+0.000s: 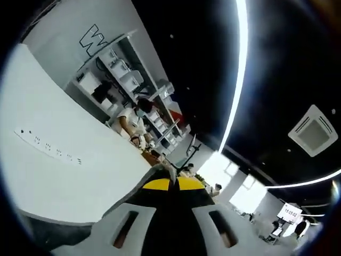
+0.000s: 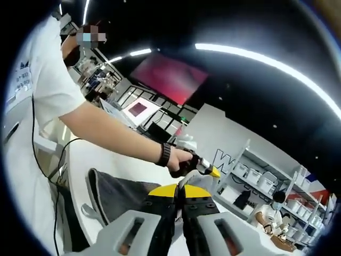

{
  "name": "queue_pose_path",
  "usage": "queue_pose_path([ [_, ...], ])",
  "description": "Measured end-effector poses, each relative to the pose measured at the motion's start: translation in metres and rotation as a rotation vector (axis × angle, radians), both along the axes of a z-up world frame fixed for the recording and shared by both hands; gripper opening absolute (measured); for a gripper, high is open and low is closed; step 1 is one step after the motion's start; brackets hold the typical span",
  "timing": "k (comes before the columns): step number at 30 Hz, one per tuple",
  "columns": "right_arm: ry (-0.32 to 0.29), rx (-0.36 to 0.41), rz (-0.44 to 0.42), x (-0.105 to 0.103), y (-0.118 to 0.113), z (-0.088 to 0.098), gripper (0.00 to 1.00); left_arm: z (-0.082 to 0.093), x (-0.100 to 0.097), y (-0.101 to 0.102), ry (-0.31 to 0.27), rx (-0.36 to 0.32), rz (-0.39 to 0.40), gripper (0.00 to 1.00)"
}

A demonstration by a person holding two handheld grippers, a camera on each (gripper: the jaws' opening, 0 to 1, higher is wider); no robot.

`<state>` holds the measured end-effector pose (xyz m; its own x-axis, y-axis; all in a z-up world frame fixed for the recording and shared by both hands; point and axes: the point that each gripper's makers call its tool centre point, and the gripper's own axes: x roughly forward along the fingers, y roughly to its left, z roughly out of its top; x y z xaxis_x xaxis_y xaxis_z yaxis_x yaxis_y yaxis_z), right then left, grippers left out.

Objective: Open the folded towel by lifting each exposed corner and separating the folded layers until the towel lies flat within the target outline without major curled edges

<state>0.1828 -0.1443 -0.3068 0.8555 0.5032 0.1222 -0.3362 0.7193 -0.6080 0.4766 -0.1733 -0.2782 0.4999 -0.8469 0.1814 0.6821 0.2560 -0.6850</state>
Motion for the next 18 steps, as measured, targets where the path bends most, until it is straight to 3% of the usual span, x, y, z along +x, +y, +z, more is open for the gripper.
queue_pose_path([
  [18,-0.011,-0.002,-0.049,-0.002,-0.022,0.004,0.0,0.018,0.028,-0.025,-0.037,0.001,-0.009,0.0],
])
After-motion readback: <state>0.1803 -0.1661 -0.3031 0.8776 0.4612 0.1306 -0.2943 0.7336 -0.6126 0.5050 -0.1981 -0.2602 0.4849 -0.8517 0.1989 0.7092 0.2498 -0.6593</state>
